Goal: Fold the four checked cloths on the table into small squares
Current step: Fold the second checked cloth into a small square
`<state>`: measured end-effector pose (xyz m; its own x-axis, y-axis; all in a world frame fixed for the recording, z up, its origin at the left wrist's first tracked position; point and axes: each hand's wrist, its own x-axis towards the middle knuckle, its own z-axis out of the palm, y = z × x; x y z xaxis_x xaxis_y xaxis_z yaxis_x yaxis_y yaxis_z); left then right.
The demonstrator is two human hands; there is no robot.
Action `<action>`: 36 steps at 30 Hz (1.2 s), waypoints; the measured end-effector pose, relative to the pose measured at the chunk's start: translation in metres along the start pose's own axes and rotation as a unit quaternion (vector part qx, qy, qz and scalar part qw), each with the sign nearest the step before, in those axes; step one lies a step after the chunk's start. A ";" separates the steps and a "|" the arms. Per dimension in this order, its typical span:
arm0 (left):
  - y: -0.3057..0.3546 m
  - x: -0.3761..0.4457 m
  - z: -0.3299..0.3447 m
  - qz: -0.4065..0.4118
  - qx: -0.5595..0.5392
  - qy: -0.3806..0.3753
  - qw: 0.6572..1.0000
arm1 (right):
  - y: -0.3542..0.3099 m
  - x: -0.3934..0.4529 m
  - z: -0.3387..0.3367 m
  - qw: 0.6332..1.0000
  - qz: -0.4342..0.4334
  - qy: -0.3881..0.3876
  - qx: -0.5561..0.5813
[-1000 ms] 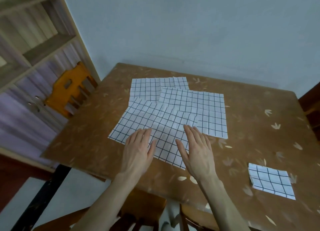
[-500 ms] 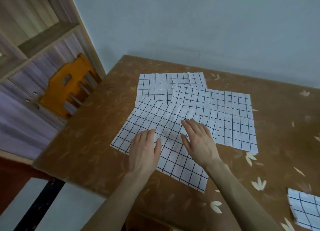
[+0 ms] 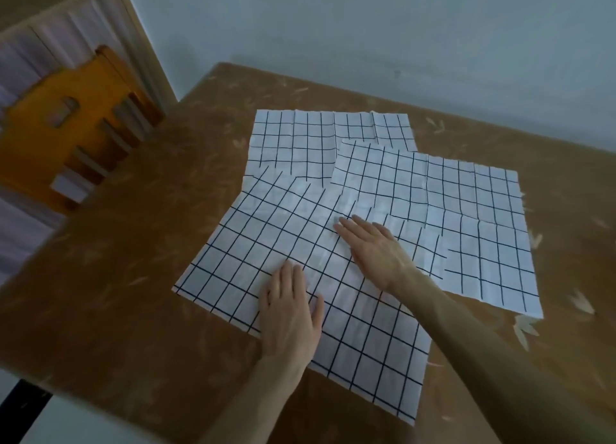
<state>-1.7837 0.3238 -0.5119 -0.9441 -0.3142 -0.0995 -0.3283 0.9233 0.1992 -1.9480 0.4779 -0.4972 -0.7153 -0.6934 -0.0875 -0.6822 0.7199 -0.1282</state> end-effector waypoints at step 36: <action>-0.045 -0.014 -0.120 0.134 -0.126 0.123 0.975 | 0.029 -0.093 -0.098 0.983 -0.125 0.118 0.065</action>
<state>-1.7596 0.2602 -0.4029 -0.9654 -0.1414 0.2193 -0.0368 0.9059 0.4219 -1.9160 0.5667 -0.3958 -0.5535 -0.8106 0.1915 -0.8268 0.5070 -0.2436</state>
